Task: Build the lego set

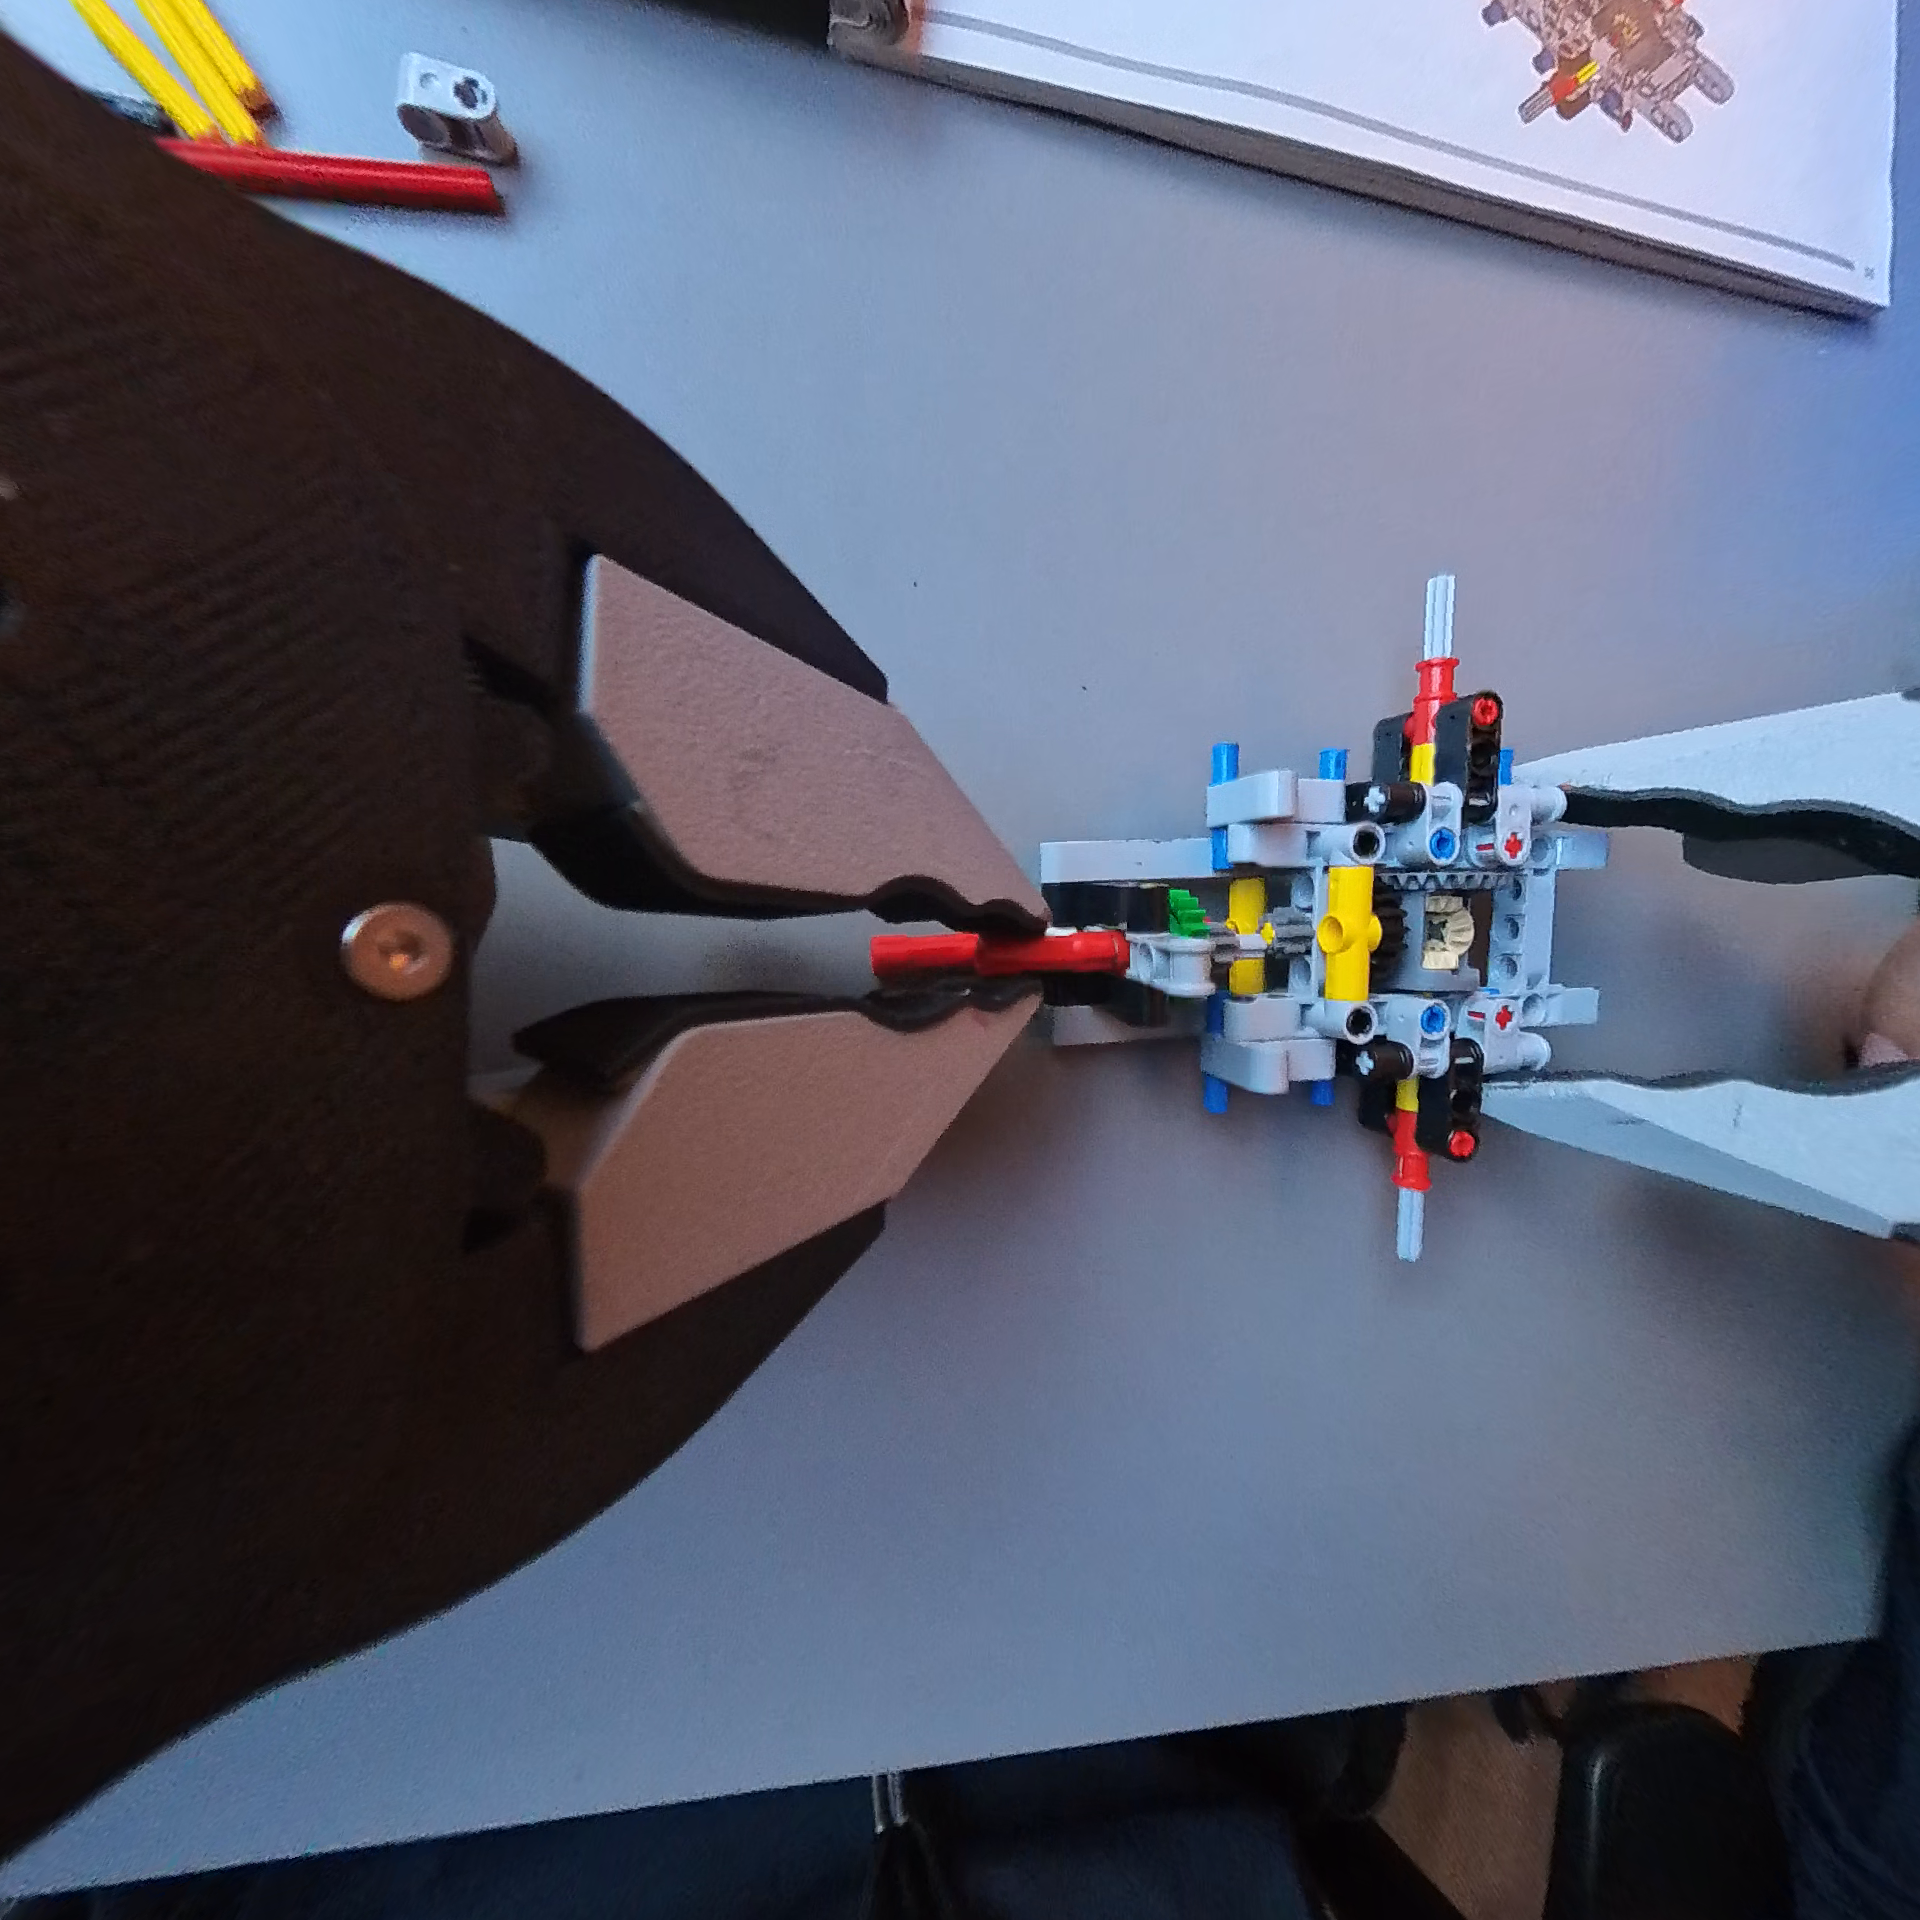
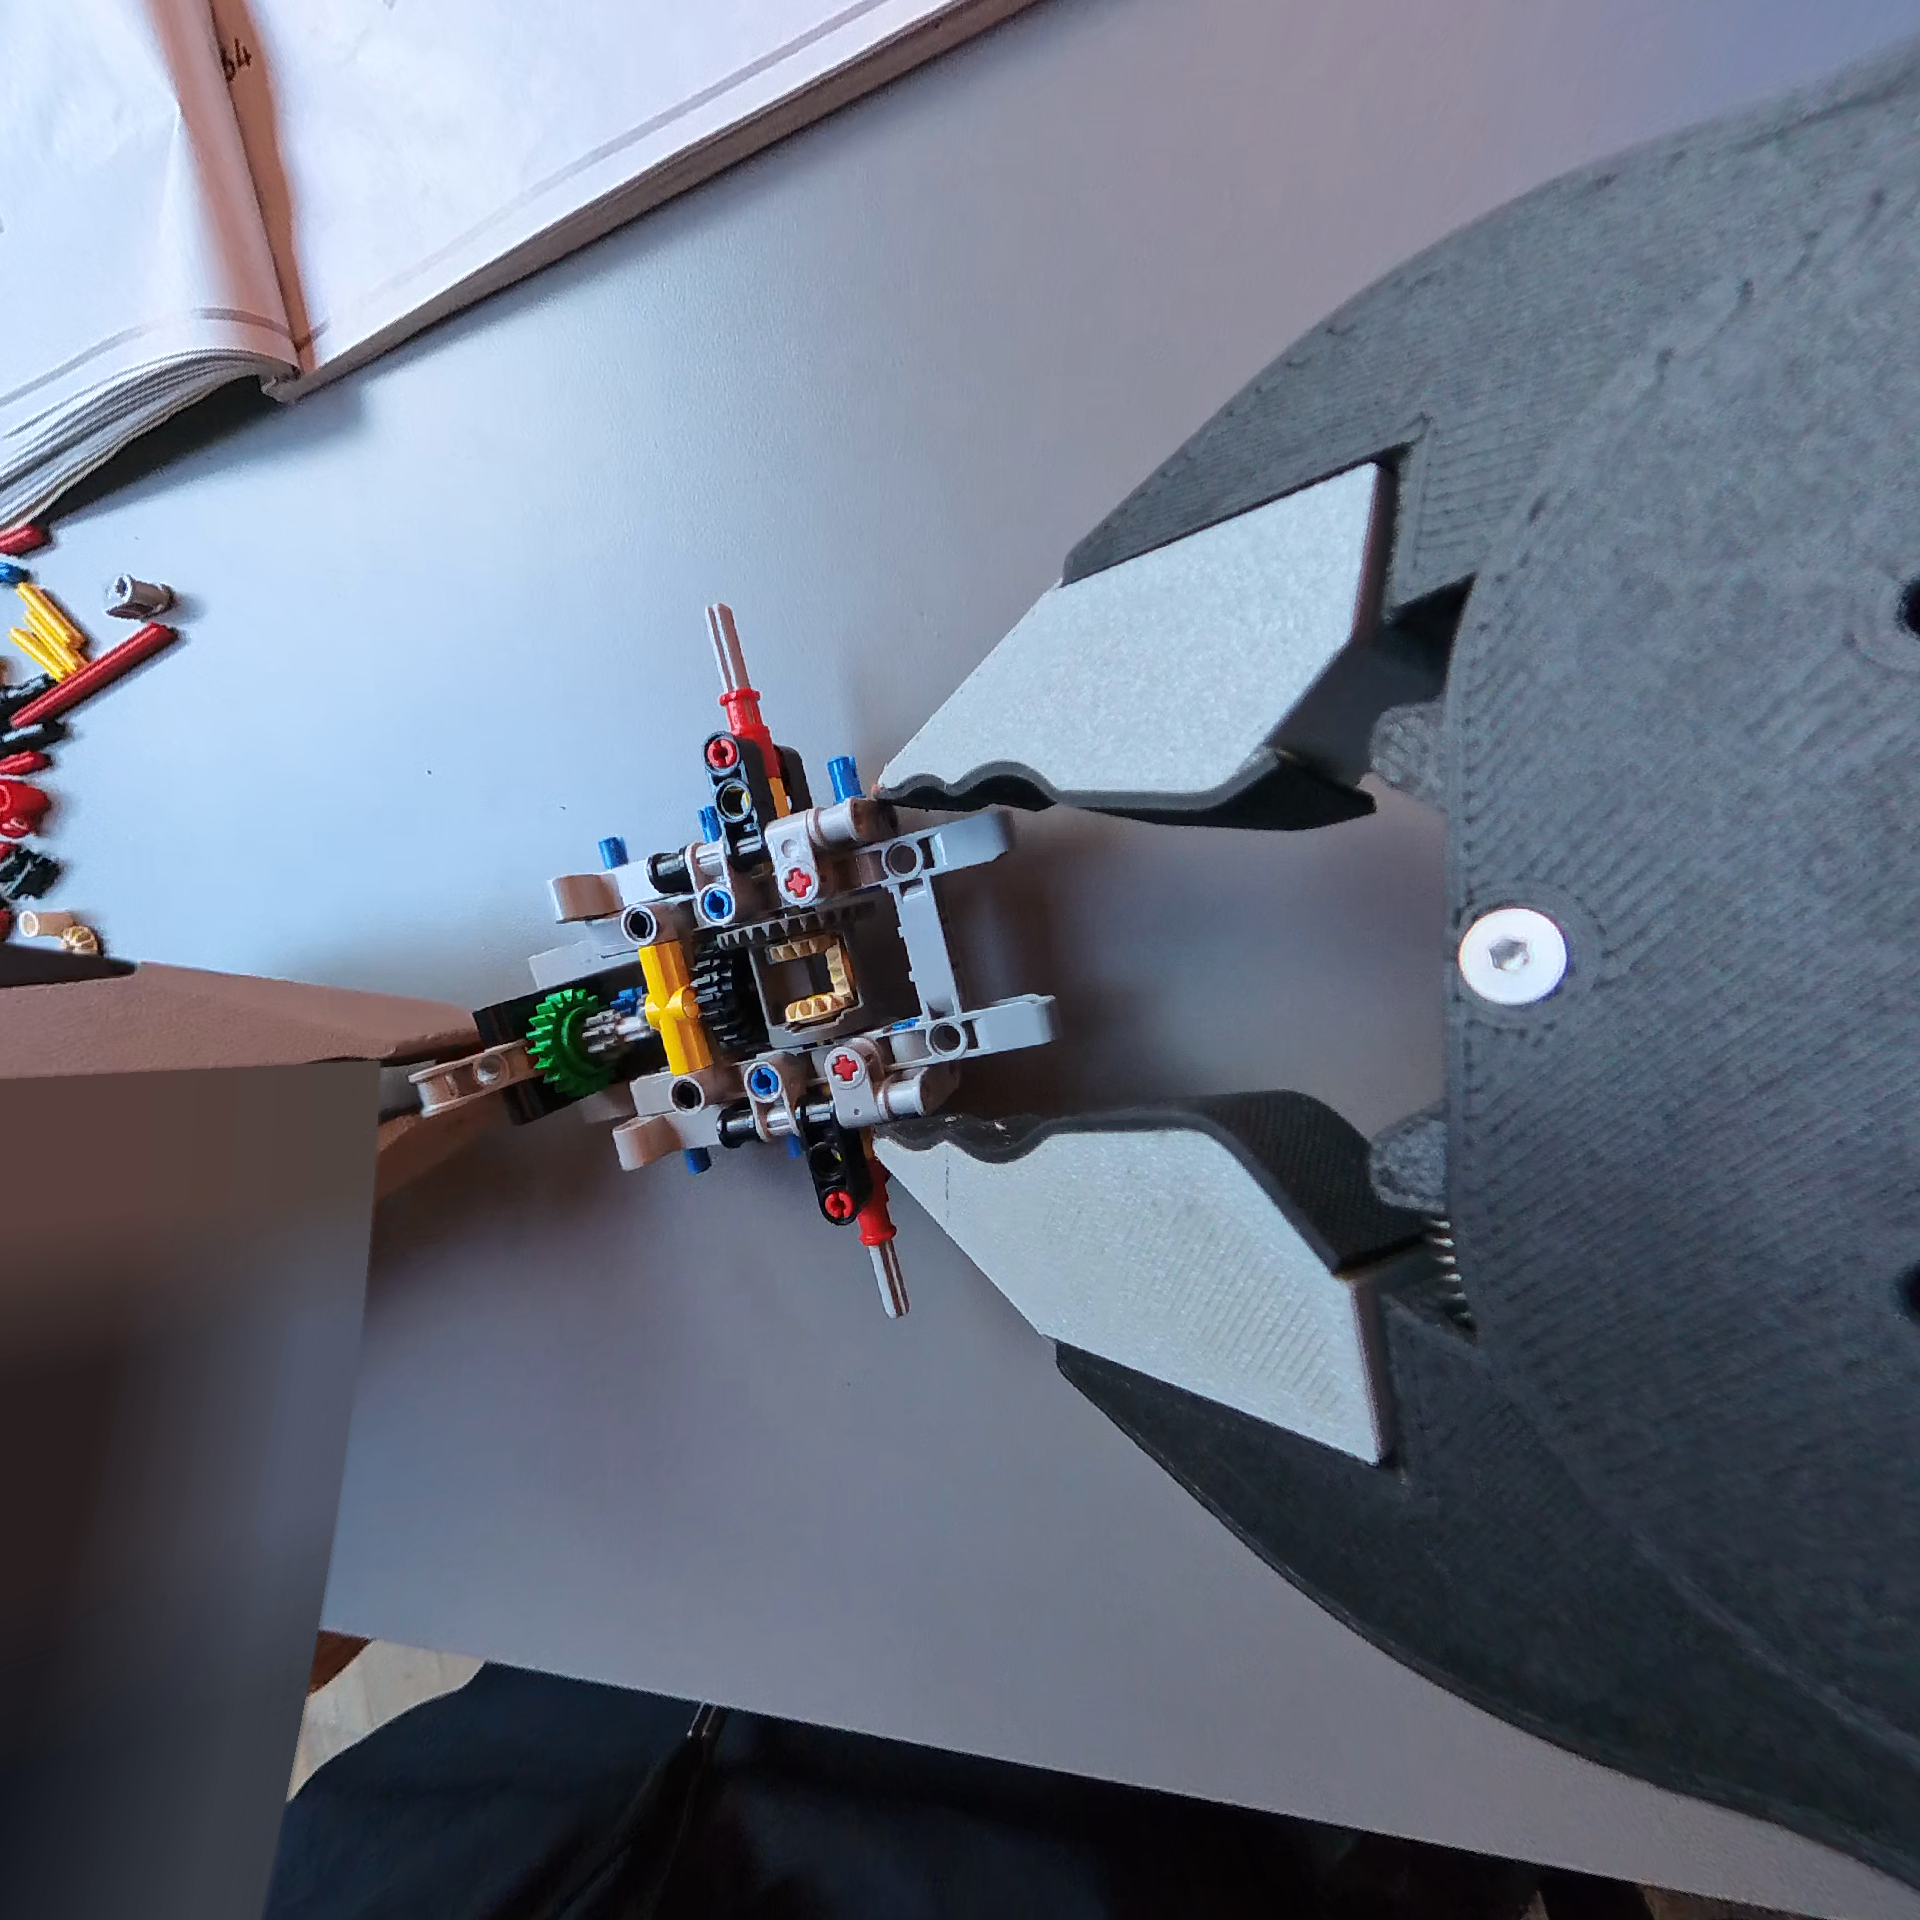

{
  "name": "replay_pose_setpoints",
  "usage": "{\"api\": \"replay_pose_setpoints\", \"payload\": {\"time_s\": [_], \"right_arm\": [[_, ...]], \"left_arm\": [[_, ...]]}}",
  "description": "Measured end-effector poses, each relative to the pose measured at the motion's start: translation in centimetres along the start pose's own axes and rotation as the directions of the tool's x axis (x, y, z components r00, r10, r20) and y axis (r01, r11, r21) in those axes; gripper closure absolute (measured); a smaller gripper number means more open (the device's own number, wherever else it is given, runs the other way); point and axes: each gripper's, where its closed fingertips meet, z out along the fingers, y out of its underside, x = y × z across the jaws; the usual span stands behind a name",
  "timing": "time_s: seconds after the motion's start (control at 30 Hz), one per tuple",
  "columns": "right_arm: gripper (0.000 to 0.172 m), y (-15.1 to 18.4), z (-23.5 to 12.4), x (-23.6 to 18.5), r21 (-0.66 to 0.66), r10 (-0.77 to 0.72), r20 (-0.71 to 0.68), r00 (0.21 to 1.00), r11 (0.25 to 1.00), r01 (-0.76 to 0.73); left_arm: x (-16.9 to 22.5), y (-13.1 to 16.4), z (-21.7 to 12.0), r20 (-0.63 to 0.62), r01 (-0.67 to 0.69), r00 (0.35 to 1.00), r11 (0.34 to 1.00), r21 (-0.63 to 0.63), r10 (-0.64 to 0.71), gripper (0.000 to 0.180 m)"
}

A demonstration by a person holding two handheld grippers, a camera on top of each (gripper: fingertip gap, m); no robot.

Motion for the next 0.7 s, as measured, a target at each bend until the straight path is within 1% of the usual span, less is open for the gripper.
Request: {"api": "replay_pose_setpoints", "payload": {"time_s": [0.17,0.7], "right_arm": [[0.115,0.07,0.00,-0.10,0.006,0.001,0.013,1.000,1.000,-0.001],[0.115,0.17,0.07,-0.10,0.007,0.007,0.023,1.000,1.000,-0.007]], "left_arm": [[0.03,-0.09,0.03,-0.027,0.042,0.999,0.999,0.014,-0.042,0.178],[0.02,-0.04,0.03,-0.027,0.047,0.999,0.999,0.015,-0.047,0.177]]}}
